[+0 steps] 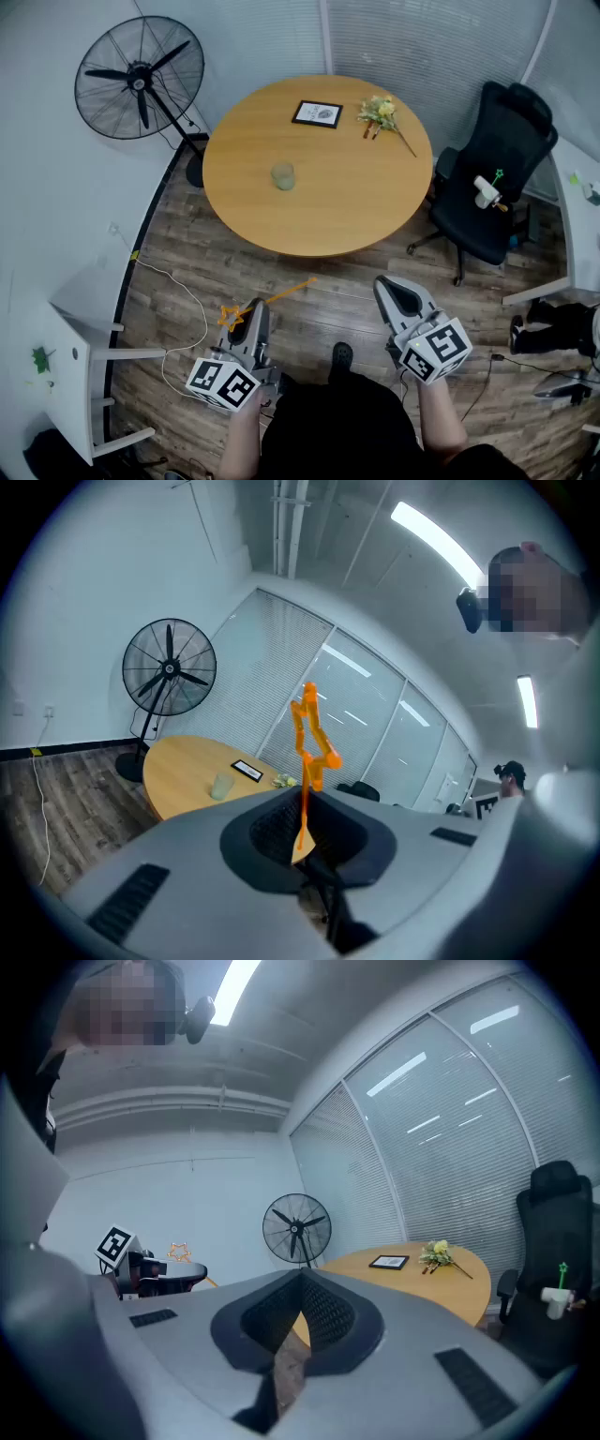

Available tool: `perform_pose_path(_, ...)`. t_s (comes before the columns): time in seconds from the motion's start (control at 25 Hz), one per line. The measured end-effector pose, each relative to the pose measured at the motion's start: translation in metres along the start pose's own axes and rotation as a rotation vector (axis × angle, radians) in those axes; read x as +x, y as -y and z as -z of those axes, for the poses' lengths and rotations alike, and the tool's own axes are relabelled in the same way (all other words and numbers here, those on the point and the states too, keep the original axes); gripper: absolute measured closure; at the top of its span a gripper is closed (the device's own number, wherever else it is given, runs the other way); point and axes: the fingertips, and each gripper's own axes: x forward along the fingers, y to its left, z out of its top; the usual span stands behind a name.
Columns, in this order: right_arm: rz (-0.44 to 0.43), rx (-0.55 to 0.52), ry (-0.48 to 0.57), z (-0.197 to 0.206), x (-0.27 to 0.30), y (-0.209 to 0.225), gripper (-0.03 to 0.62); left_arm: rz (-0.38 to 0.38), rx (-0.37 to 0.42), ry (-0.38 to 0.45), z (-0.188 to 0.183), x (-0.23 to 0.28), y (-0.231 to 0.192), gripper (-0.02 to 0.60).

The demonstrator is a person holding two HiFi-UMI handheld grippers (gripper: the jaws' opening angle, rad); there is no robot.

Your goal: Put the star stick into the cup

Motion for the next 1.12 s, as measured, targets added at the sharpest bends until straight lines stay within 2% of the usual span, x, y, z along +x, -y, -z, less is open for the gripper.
perform_pose_path(0.44, -0.041, -0.048, -0.034, 0.01, -0.004, -0.02, 0.588, -0.009, -0.008, 0.0, 0.011, -0.009, -0.001, 0.568)
perform_pose_path(0.84, 0.029, 0.005, -0.037, 0.021, -0.007, -0.017, 0.585, 0.017, -0.015, -0.033, 0.018, -0.006, -0.004, 0.568)
perform_pose_path(1.12, 0.089, 0.058, -0.055, 0.03, 0.014, -0.017, 0.585, 0.04, -0.033, -0.069, 0.014, 0.002, -0.034, 0.568)
